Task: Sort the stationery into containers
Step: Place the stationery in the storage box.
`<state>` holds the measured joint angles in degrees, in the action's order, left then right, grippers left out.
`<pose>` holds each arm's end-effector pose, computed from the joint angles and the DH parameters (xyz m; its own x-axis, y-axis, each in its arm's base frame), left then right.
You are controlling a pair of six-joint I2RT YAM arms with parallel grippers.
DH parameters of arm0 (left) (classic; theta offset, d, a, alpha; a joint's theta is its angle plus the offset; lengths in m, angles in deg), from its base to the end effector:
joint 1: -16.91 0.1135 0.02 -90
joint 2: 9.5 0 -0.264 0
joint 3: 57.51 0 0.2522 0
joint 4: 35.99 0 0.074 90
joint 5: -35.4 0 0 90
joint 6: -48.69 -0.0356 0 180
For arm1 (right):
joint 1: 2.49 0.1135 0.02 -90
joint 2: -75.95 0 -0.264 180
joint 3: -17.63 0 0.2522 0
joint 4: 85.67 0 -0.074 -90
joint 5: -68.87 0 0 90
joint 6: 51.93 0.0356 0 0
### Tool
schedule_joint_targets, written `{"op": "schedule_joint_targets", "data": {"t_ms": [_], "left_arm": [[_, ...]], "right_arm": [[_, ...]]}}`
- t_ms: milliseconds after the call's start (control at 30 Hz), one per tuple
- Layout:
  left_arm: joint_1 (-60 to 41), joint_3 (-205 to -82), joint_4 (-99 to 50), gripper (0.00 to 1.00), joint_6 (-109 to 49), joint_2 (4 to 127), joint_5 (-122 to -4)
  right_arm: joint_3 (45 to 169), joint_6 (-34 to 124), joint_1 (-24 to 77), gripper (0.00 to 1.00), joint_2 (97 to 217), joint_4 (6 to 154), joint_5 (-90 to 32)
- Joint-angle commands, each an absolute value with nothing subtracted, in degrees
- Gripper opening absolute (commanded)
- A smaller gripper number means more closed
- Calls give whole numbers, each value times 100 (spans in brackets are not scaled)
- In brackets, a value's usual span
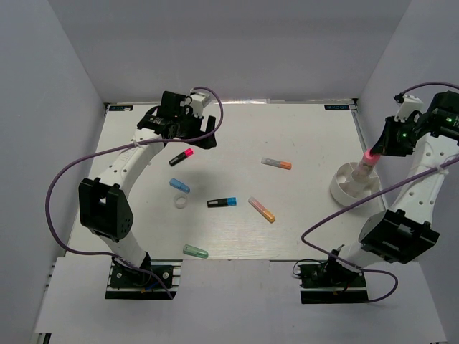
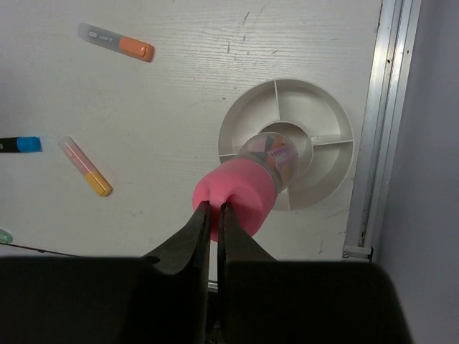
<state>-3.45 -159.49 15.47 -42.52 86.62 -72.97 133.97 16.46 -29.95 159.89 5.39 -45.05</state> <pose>0.3471 -0.1408 0.3247 -0.6583 0.2657 -0.7043 0.5509 0.8076 -0.2103 0.2407 -0.1088 0.4223 -0.7704 0.0210 -0.6372 -0.0652 0.9916 0.1114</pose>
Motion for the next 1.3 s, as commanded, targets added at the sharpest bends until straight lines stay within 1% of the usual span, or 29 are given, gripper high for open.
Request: {"op": "schedule_joint_targets", "data": {"t_ms": [0,333,567,867,900,933,967,1033,1133,1167,1200,1267], "left_arm": [[-339,-16030,1504,98,-4263,8472,-7586],[-339,-15907,1425,98,-4272,8437,-7684],[-339,-15837,1399,98,-4298,8402,-7806],[-339,-15609,1363,98,-4482,8261,-8035],[-339,-15565,1346,98,-4526,8252,-8070],[-339,-15521,1320,98,-4535,8226,-8131],[-339,-15494,1293,98,-4553,8217,-8193],[-339,-15415,1240,97,-4658,8191,-8342],[-339,-15205,1056,94,-4772,8051,-8667],[-339,-15152,969,92,-4790,8007,-8790],[-339,-15021,820,91,-4781,7928,-8835],[-339,-14949,714,90,-4790,7874,-8896]], "right_arm": [[13703,1461,-3088,0,16138,551,-4758],[13484,1258,-3211,0,16314,638,-4802],[13009,1162,-3255,0,16252,832,-4907],[12877,1144,-3273,0,16401,946,-4952],[12868,1153,-3272,11,16428,955,-4935],[12851,1170,-3281,16,16445,981,-4900],[12833,1170,-3273,18,16489,981,-4856],[12824,1179,-3316,25,16533,1008,-4838],[12886,1170,-3351,29,16665,999,-4811],[12912,1170,-3352,32,16674,999,-4803],[12929,1170,-3352,37,16700,999,-4785],[12982,1162,-3352,41,16735,999,-4759]]}}
